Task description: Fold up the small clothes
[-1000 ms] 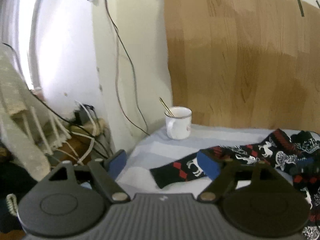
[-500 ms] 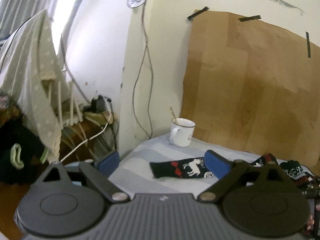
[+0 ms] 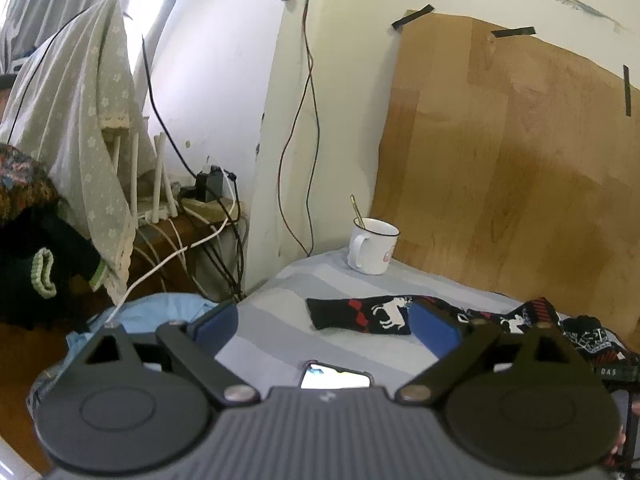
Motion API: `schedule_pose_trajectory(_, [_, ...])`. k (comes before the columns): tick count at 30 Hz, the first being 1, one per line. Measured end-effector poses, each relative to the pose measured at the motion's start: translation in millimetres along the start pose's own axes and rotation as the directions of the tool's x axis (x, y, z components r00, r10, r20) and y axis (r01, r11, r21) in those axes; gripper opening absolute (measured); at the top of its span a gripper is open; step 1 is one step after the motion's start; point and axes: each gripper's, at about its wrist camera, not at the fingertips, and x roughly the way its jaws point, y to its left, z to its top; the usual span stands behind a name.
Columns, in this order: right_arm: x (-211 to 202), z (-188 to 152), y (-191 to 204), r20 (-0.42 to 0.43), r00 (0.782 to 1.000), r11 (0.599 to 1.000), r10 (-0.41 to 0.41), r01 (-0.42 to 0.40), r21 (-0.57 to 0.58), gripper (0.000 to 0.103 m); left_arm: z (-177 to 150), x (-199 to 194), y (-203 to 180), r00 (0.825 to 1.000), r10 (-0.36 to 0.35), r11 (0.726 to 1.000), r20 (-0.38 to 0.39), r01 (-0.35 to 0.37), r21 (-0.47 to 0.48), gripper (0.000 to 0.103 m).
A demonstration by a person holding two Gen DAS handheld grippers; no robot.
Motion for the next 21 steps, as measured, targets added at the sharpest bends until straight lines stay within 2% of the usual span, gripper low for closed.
schedule_pose_trajectory(21, [-1.5, -0.8, 0.1, 0.001, 1.0, 1.0, 0.001, -0.001, -0.002, 0.084, -8.0, 2.2, -0.8, 1.0, -0.012, 1.0, -0.019, 0.011, -0.011, 0.096])
